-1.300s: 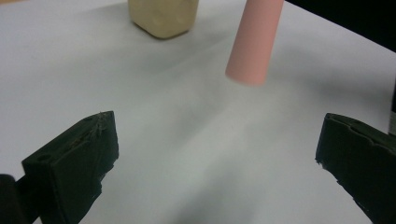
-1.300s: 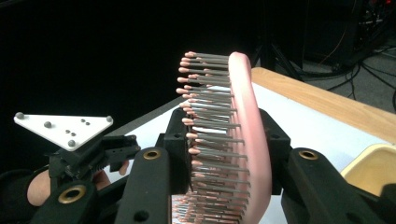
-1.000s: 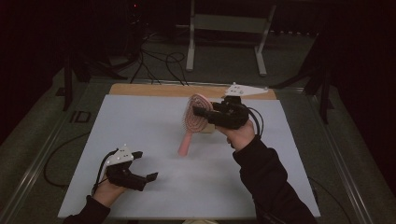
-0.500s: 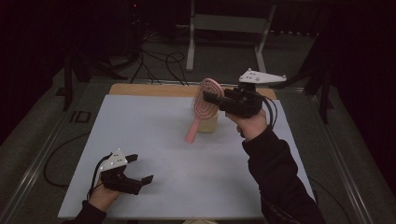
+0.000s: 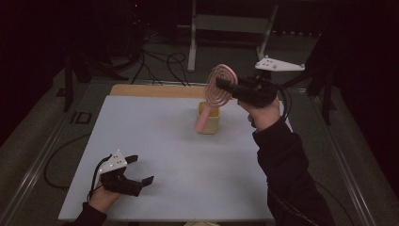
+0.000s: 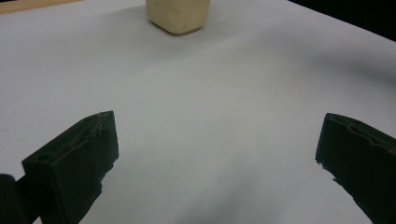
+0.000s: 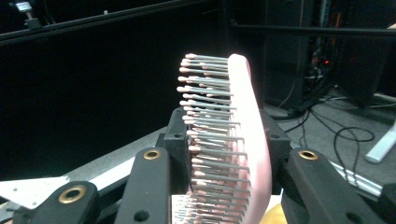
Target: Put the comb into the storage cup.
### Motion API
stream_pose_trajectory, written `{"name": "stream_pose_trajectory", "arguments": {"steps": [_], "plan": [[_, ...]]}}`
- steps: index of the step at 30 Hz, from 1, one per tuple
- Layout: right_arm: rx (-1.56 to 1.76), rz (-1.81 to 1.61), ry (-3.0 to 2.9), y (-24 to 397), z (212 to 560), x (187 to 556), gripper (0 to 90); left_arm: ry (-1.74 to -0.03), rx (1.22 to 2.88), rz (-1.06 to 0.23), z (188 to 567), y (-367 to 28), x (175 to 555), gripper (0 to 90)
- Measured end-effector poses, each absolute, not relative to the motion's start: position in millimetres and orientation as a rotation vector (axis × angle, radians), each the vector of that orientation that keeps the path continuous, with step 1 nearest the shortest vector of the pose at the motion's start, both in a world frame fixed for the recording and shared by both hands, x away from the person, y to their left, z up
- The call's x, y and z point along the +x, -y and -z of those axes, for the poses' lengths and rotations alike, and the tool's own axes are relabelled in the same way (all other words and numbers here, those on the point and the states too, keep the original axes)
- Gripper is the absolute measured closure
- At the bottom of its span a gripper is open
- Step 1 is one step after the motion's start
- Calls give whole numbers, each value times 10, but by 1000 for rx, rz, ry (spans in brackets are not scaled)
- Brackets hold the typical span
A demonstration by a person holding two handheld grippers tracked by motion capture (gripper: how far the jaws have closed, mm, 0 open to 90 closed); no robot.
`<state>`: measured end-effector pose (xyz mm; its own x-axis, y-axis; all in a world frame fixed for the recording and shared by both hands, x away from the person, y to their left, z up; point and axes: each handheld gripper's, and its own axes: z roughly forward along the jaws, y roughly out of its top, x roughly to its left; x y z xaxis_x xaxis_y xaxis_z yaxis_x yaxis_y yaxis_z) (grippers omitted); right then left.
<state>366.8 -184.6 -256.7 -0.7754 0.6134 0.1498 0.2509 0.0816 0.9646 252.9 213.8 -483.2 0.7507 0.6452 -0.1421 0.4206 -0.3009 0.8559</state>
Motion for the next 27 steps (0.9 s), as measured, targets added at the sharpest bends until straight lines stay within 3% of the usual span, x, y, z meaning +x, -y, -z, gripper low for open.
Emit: {"name": "stream_pose_trajectory", "arguments": {"steps": [27], "plan": [[902, -1664, -1921, 2029, 2392, 4123, 648, -780, 1928, -286, 4821, -2133, 2518, 2]]}}
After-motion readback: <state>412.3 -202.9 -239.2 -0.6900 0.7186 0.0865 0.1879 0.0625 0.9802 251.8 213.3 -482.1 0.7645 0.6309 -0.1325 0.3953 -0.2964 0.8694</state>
